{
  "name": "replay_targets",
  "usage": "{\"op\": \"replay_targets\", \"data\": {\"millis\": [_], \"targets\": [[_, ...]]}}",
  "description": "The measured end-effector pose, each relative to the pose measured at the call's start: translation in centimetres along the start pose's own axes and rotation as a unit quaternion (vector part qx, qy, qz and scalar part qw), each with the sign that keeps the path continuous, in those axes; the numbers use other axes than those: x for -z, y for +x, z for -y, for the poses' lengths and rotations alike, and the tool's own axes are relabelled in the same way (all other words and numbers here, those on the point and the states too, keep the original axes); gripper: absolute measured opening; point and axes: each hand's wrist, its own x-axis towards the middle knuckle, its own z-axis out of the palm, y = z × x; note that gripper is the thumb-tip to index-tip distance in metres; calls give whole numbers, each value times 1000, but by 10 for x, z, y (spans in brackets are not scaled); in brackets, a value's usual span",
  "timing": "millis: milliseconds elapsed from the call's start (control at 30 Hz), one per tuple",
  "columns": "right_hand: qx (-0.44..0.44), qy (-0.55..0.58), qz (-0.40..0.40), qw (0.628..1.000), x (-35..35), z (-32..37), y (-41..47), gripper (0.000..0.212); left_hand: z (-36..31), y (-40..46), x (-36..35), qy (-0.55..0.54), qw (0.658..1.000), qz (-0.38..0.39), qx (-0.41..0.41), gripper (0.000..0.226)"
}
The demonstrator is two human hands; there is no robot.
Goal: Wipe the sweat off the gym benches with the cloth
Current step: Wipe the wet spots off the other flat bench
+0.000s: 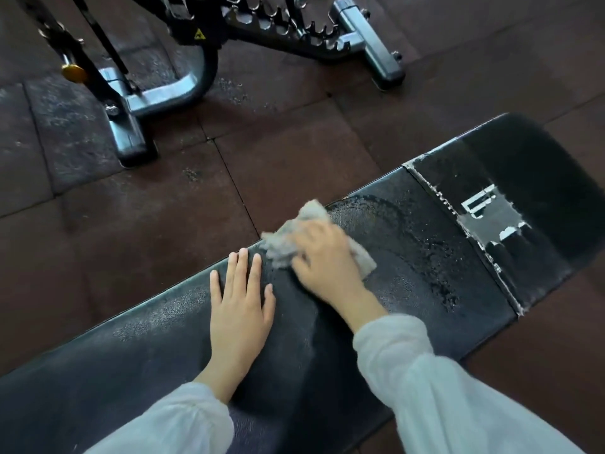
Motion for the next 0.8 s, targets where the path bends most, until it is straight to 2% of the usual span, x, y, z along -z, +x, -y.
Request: {"op": "replay_targets", "data": {"millis": [67, 133, 233, 367, 433, 533, 600, 700, 800], "targets": [[66, 17, 41, 997, 2, 4, -31, 35, 0, 0, 1, -2, 1000, 0, -4, 51], [76, 15, 22, 997, 10, -13, -58, 34, 0, 0, 1, -7, 1000, -1, -2, 52], [0, -16, -34, 999, 22, -44, -63, 34, 0, 0, 1, -9, 1000, 2, 3, 51], [-141, -21, -67, 987, 18, -46, -5, 44, -1, 0, -1, 0, 1000, 5, 2, 51], [-115, -2, -47, 992, 7, -26, 20, 44, -1, 0, -1, -1, 1000, 3, 2, 51], [45, 15, -8, 999, -9, 8, 13, 40, 1, -1, -3, -15, 1000, 2, 8, 51], [113, 30, 29, 993, -6, 6, -9, 39, 1, -1, -2, -29, 1000, -1, 11, 49], [109, 13, 8, 994, 6, -27, -29, 41, 0, -1, 1, -52, 999, 4, 14, 47], [-4, -16, -46, 999, 10, -48, -9, 42, 0, 0, 2, -60, 998, 8, 12, 44]]}}
